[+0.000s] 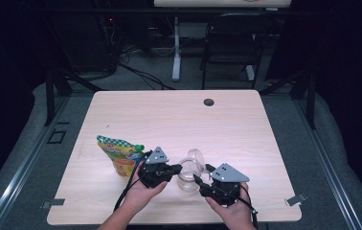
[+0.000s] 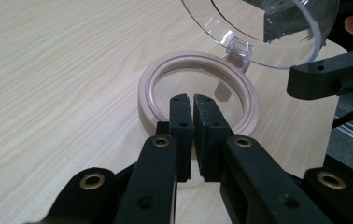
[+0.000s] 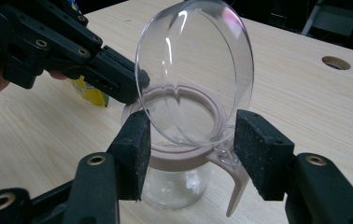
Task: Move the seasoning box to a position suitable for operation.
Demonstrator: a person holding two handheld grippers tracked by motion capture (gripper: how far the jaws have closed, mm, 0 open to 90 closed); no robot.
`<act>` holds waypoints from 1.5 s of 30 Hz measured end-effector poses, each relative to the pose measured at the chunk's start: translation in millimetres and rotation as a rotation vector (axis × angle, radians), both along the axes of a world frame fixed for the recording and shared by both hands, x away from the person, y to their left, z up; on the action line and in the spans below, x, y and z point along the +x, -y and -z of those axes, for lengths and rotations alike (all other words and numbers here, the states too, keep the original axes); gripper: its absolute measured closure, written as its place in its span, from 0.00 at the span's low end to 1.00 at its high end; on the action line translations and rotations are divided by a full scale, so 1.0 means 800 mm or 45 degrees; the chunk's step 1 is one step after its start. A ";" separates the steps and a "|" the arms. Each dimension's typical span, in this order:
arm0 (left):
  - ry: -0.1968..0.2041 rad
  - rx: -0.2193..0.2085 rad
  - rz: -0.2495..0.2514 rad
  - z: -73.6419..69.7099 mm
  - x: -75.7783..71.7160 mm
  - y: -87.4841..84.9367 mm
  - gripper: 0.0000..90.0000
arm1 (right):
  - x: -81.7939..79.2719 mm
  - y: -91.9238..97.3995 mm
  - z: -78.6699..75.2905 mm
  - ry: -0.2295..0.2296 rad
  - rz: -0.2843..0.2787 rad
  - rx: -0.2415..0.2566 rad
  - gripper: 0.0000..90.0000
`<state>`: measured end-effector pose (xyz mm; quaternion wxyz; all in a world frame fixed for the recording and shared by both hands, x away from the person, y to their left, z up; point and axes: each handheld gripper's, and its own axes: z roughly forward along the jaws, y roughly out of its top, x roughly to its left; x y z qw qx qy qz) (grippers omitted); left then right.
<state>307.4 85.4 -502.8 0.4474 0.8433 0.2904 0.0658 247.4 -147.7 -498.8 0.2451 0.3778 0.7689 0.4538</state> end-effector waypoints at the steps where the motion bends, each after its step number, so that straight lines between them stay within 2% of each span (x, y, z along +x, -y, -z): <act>1: 0.003 -0.001 0.000 0.000 0.000 0.000 0.96 | -0.001 0.001 0.000 0.001 -0.001 0.004 0.52; 10: 0.005 0.000 0.004 0.000 0.000 0.000 0.96 | -0.003 0.010 -0.002 -0.002 0.006 0.046 0.58; 19: 0.005 0.006 0.008 0.000 0.000 -0.001 0.96 | -0.009 0.019 -0.003 -0.004 0.019 0.058 0.65; 22: 0.007 0.008 0.008 0.000 0.000 -0.001 0.96 | -0.010 0.027 -0.003 -0.024 0.040 0.086 0.66; 27: 0.008 0.003 0.004 0.000 0.000 0.000 0.96 | -0.010 0.040 0.004 -0.099 0.057 0.168 0.64; 34: 0.013 -0.005 0.003 0.001 -0.001 -0.001 0.96 | -0.008 0.031 0.010 -0.091 0.083 0.129 0.62; 38: 0.022 0.001 0.006 0.001 -0.003 0.000 0.94 | -0.005 0.030 0.010 -0.104 0.091 0.153 0.68; 45: 0.008 -0.001 -0.003 0.003 -0.008 -0.007 0.91 | -0.001 0.036 0.008 -0.114 0.110 0.150 0.73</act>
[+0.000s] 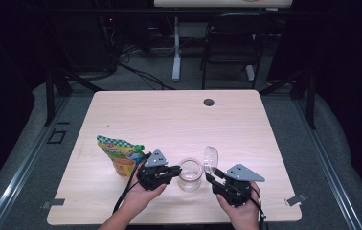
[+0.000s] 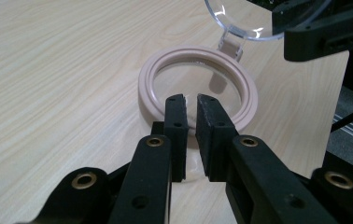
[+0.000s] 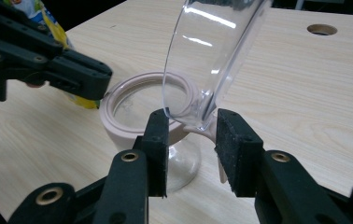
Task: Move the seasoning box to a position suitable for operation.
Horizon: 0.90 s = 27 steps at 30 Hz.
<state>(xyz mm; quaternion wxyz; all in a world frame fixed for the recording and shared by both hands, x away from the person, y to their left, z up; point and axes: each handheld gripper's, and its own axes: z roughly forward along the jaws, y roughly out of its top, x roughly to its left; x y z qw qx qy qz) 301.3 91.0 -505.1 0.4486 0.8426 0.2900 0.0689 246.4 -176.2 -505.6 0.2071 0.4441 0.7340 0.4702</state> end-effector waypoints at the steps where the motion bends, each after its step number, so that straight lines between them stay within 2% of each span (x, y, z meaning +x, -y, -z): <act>1: -0.003 0.002 -0.002 0.000 -0.001 -0.002 0.91 | 0.002 0.002 0.000 -0.003 0.003 0.008 0.73; 7: -0.017 0.023 -0.019 0.002 -0.005 -0.019 0.89 | 0.015 0.014 0.002 -0.033 0.042 0.067 0.78; 13: -0.028 0.027 -0.045 0.005 -0.013 -0.039 0.89 | 0.033 0.023 0.006 -0.053 0.078 0.132 0.77; 16: -0.026 0.044 -0.052 0.007 -0.018 -0.047 0.88 | 0.043 0.026 0.009 -0.073 0.080 0.156 0.76; 27: -0.031 0.024 -0.123 0.009 -0.030 -0.079 0.87 | 0.071 0.019 0.015 -0.142 0.049 0.247 0.76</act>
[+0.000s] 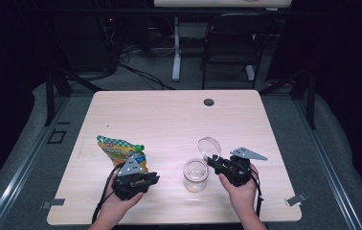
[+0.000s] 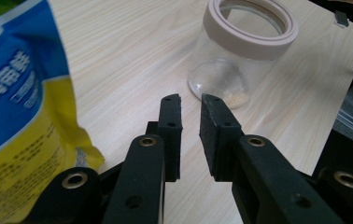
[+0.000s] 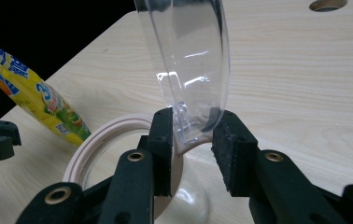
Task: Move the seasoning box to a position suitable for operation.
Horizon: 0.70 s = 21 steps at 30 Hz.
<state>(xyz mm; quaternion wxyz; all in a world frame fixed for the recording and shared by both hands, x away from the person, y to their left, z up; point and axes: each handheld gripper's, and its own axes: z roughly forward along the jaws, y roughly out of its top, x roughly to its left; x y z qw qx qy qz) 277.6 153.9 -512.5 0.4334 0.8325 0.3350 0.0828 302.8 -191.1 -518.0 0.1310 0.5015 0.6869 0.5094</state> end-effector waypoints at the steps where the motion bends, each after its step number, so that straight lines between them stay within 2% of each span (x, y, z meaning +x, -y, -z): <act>1: -0.003 0.001 -0.003 0.000 -0.001 -0.002 0.87 | 0.002 0.001 0.001 -0.012 -0.013 0.006 0.77; 3: -0.003 -0.009 -0.011 -0.001 -0.002 -0.005 0.87 | 0.005 0.000 0.001 -0.017 -0.021 0.024 0.79; 7: 0.004 -0.020 -0.022 -0.002 -0.003 -0.013 0.86 | 0.015 -0.001 0.004 -0.034 -0.088 0.057 0.81; 11: 0.002 -0.024 -0.042 -0.001 -0.005 -0.018 0.86 | 0.022 -0.001 0.005 -0.047 -0.125 0.075 0.83; 14: -0.001 -0.020 -0.045 0.001 -0.005 -0.021 0.86 | 0.024 0.001 0.007 -0.051 -0.156 0.116 0.84; 21: 0.006 -0.015 -0.049 0.001 -0.007 -0.024 0.86 | 0.024 -0.004 0.008 -0.055 -0.214 0.133 0.84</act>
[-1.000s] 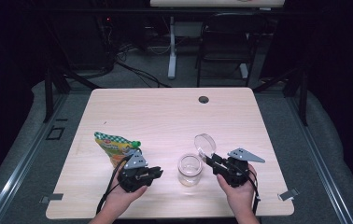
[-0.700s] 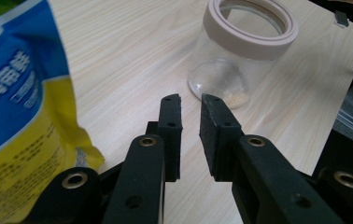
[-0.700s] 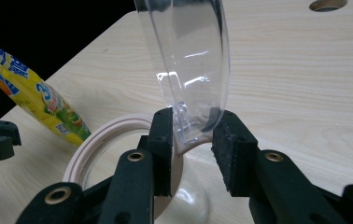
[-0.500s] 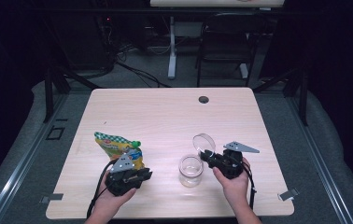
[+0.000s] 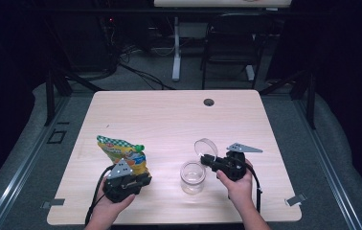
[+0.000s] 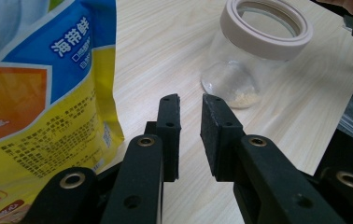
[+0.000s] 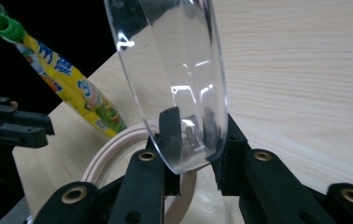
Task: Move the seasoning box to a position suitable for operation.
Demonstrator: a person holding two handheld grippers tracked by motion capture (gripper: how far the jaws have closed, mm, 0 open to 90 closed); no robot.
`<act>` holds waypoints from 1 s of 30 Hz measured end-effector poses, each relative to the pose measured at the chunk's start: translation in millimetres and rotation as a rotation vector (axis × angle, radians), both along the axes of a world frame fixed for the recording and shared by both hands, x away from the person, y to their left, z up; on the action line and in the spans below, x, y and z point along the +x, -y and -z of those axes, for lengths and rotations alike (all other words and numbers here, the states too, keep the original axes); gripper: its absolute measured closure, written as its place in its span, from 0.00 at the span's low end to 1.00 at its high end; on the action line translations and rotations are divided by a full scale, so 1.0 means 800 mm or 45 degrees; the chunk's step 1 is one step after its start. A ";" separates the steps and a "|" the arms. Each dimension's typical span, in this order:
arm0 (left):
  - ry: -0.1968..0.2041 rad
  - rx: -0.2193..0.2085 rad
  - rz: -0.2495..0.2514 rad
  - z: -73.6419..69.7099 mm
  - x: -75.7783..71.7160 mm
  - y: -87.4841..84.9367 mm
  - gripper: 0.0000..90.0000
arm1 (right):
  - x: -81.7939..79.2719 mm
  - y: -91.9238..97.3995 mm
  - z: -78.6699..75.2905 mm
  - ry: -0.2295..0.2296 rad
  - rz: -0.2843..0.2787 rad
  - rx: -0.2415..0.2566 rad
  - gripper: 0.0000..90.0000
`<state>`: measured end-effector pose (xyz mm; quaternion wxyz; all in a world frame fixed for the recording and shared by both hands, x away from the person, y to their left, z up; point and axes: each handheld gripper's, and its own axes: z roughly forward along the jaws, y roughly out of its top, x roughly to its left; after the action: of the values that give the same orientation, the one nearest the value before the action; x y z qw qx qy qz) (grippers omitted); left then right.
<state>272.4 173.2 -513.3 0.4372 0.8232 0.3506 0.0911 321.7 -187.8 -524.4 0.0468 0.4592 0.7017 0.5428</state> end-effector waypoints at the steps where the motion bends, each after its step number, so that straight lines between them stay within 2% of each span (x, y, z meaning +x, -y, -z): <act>1: 0.000 -0.002 -0.002 0.000 0.000 -0.001 0.86 | 0.000 -0.001 0.000 -0.003 -0.010 0.005 0.84; 6: -0.004 -0.005 -0.009 0.000 -0.001 -0.004 0.86 | 0.000 -0.003 0.000 -0.002 -0.046 0.009 0.84; 7: -0.002 0.001 -0.008 0.000 -0.001 -0.005 0.85 | 0.000 -0.003 0.000 -0.001 -0.043 0.007 0.81; 10: 0.000 0.001 -0.015 0.000 -0.002 -0.009 0.85 | -0.005 -0.001 -0.003 0.031 -0.003 -0.020 0.71; 15: 0.002 -0.006 -0.046 0.000 -0.003 -0.017 0.84 | -0.023 0.005 -0.006 0.052 0.070 -0.102 0.68; 17: 0.006 -0.001 -0.050 -0.001 -0.003 -0.021 0.82 | -0.030 0.006 -0.006 0.057 0.095 -0.125 0.69; 19: 0.003 0.001 -0.066 0.001 -0.003 -0.025 0.80 | -0.034 0.008 -0.008 0.052 0.091 -0.126 0.73; 23: -0.014 -0.021 -0.088 0.003 -0.003 -0.036 0.78 | -0.035 0.008 -0.011 0.050 0.069 -0.103 0.84; 30: -0.018 -0.049 -0.146 0.001 -0.007 -0.057 0.77 | -0.026 0.006 -0.011 0.041 0.080 -0.089 0.85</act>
<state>266.7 218.5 -513.7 0.4443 0.7938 0.4021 0.1035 301.2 -192.7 -515.9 0.0911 0.4705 0.7045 0.5234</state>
